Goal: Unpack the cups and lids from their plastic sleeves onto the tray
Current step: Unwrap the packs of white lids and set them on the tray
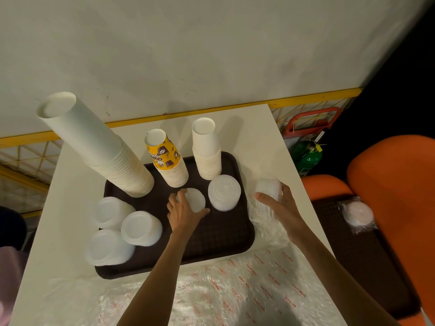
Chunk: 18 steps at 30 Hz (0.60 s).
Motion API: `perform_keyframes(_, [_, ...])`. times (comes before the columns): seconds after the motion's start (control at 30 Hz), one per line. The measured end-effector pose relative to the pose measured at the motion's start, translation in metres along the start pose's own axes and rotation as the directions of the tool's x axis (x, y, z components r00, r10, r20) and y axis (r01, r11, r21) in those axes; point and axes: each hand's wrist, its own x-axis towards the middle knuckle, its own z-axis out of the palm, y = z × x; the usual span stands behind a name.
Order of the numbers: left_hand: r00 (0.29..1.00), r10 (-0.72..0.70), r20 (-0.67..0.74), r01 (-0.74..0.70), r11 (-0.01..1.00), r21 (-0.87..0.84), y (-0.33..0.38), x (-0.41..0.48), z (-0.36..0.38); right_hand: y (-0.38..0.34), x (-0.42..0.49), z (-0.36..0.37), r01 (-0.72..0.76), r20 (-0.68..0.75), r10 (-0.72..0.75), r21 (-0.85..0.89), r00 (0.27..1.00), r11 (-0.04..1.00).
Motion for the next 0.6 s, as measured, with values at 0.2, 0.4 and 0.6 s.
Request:
perform_keyframes(0.2, [1.000,0.017,-0.011,-0.017,1.000,-0.007,-0.003,-0.003,0.002,0.003,0.002,0.002,0.020,-0.011,-0.020,0.007,1.000,1.000])
perform_keyframes(0.4, [0.999,0.030,-0.013,-0.030,1.000,0.004,-0.007,-0.003,0.002,0.001,0.001,0.006,0.036,0.004,-0.036,0.014,0.999,0.999])
perform_keyframes(0.6, [0.998,0.030,-0.049,-0.031,0.999,-0.039,-0.011,-0.008,0.007,-0.002,-0.003,0.004,0.050,0.025,-0.051,0.030,0.998,0.998])
